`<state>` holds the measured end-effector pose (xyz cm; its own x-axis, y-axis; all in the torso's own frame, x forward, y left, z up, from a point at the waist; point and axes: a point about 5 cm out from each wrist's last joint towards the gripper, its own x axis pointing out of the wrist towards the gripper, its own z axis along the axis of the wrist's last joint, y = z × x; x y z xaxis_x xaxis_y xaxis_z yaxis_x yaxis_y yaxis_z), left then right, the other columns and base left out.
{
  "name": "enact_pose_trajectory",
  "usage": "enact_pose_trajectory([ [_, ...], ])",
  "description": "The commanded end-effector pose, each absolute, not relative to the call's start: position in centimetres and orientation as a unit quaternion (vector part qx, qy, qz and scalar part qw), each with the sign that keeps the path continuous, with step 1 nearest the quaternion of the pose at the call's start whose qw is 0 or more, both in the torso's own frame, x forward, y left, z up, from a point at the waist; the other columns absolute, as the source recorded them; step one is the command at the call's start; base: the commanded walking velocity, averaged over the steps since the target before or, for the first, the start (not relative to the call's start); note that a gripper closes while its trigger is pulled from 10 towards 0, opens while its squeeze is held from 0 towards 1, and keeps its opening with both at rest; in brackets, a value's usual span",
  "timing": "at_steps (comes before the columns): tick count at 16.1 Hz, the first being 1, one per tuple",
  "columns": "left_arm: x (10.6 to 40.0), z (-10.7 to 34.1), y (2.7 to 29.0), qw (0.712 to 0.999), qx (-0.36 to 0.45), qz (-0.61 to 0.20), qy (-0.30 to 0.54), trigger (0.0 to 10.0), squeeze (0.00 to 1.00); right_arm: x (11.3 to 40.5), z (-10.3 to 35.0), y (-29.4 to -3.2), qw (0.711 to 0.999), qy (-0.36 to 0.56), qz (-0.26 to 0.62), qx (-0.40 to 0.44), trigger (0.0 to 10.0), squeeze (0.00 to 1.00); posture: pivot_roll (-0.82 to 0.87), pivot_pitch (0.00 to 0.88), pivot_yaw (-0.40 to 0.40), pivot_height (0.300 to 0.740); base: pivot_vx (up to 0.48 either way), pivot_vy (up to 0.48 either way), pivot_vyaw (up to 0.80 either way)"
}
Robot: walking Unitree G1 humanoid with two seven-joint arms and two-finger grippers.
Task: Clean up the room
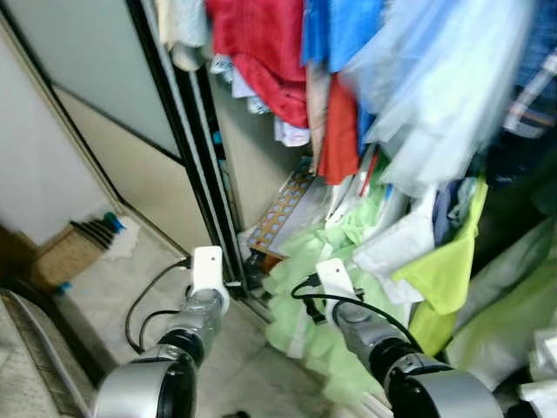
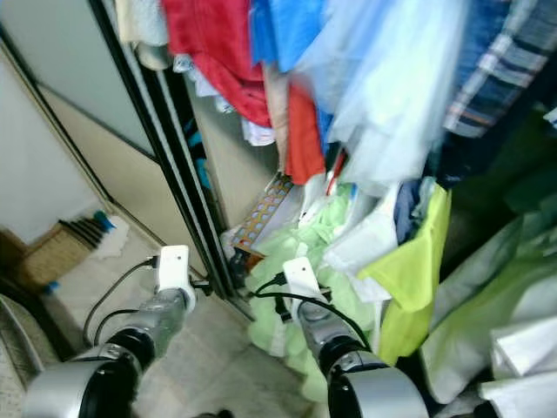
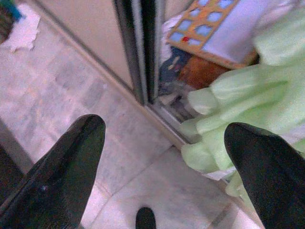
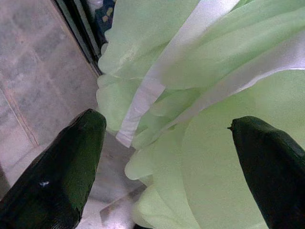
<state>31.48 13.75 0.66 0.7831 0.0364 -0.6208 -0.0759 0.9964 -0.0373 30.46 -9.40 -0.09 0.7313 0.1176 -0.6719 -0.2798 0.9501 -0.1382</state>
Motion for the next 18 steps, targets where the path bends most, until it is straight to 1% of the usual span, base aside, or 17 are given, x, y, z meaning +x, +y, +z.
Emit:
enact_pose_trajectory([
  [1,31.53,0.7,14.01,0.943,-0.027,0.032,0.329,10.0,0.0,30.44,-0.06,-9.11,0.924,0.349,0.109,-0.11,10.0,0.0,-0.21,0.0,0.07,0.74,0.0,0.0,0.0],
  [4,31.32,0.5,14.84,0.941,-0.039,0.055,0.332,10.0,0.0,30.55,0.1,-8.79,0.925,0.347,0.113,-0.109,10.0,0.0,-0.19,0.0,0.052,0.74,0.0,0.0,0.0],
  [7,31.47,0.64,14.29,0.941,-0.035,0.046,0.332,10.0,0.0,30.57,0.13,-8.77,0.924,0.344,0.118,-0.116,10.0,0.0,-0.19,0.0,0.047,0.74,0.0,0.0,0.0],
  [8,31.49,0.65,14.07,0.941,-0.033,0.042,0.333,10.0,0.0,30.58,0.1,-8.97,0.925,0.345,0.114,-0.115,10.0,0.0,-0.21,0.0,0.062,0.74,0.0,0.0,0.0],
  [10,31.43,0.59,13.96,0.941,-0.032,0.042,0.334,10.0,0.0,30.51,0.01,-9.19,0.925,0.346,0.112,-0.114,10.0,0.0,-0.22,0.0,0.059,0.74,0.0,0.0,0.0],
  [14,31.23,0.41,14.51,0.939,-0.064,0.072,0.331,10.0,0.0,30.12,-0.34,-8.93,0.914,0.347,0.141,-0.157,10.0,0.0,-0.16,0.0,-0.048,0.74,0.0,0.0,0.0],
  [15,31.21,0.4,14.55,0.938,-0.075,0.079,0.329,10.0,0.0,30.08,-0.35,-8.78,0.911,0.347,0.15,-0.167,10.0,0.0,-0.14,0.0,-0.091,0.74,0.0,0.0,0.0],
  [18,31.19,0.4,14.61,0.938,-0.081,0.084,0.325,10.0,0.0,30.23,-0.15,-8.46,0.909,0.342,0.157,-0.178,10.0,0.0,-0.12,0.0,-0.111,0.74,0.0,0.0,0.0],
])
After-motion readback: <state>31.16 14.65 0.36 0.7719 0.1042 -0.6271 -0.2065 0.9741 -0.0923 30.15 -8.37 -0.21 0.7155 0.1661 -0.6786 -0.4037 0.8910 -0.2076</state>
